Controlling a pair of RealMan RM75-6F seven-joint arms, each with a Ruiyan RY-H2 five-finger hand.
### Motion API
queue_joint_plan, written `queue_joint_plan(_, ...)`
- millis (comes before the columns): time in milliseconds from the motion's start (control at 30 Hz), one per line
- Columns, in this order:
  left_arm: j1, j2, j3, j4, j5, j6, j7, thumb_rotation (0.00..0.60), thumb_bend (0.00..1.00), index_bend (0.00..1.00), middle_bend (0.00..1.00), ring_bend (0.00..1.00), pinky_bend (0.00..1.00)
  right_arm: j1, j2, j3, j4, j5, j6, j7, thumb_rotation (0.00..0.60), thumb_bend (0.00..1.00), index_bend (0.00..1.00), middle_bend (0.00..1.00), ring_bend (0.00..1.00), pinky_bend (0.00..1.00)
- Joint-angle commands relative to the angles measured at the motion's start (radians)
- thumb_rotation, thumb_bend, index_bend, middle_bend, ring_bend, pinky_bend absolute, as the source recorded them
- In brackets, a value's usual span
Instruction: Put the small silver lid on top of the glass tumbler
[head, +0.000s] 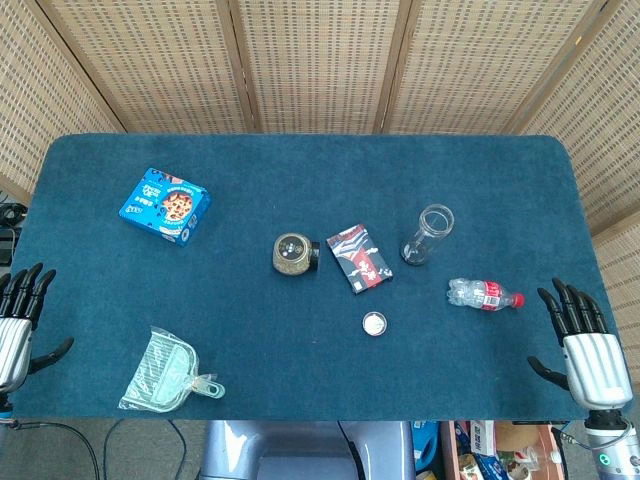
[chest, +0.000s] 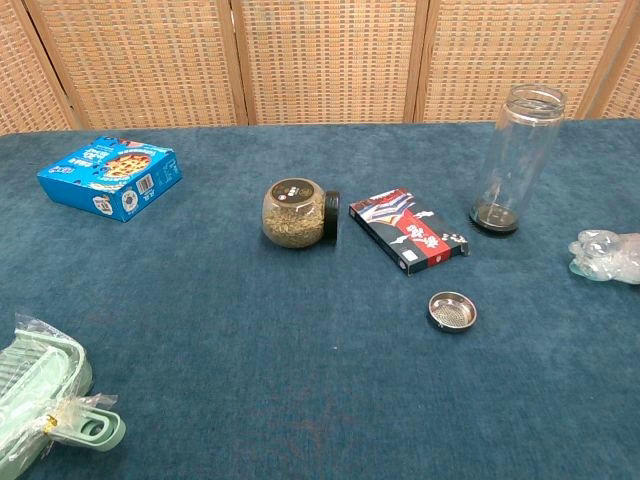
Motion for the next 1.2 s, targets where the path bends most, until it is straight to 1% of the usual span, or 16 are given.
queue_joint_plan(33, 0.001, 0.000, 0.000, -0.003, -0.002, -0.001, 0.006, 0.600, 0.21, 0.00, 0.00, 0.00, 0.00, 0.001, 0.001, -0.001, -0.004, 0.001, -0.005, -0.005, 0.600, 0.13, 0.09, 0.00, 0.00, 0.14)
queue_joint_plan(433, 0.004, 0.012, 0.003, -0.019, -0.007, -0.008, -0.004, 0.600, 0.21, 0.00, 0.00, 0.00, 0.00, 0.002, 0.011, -0.007, -0.024, 0.008, -0.023, -0.008, 0.600, 0.13, 0.09, 0.00, 0.00, 0.14)
queue_joint_plan(933, -0.001, 0.011, 0.006, -0.021, -0.010, -0.026, 0.014, 0.600, 0.21, 0.00, 0.00, 0.00, 0.00, 0.005, 0.010, -0.007, -0.036, 0.007, -0.033, -0.016, 0.600, 0.13, 0.09, 0.00, 0.00, 0.14)
queue_joint_plan(1033, -0.002, 0.011, 0.006, -0.026, -0.009, -0.027, 0.020, 0.600, 0.21, 0.00, 0.00, 0.00, 0.00, 0.005, 0.008, -0.008, -0.034, -0.001, -0.027, -0.014, 0.600, 0.13, 0.11, 0.00, 0.00, 0.14)
queue_joint_plan(1200, 0.002, 0.015, 0.006, -0.029, -0.006, -0.020, 0.013, 0.600, 0.21, 0.00, 0.00, 0.00, 0.00, 0.010, -0.012, -0.001, -0.023, -0.048, 0.012, 0.000, 0.600, 0.13, 0.19, 0.00, 0.00, 0.14)
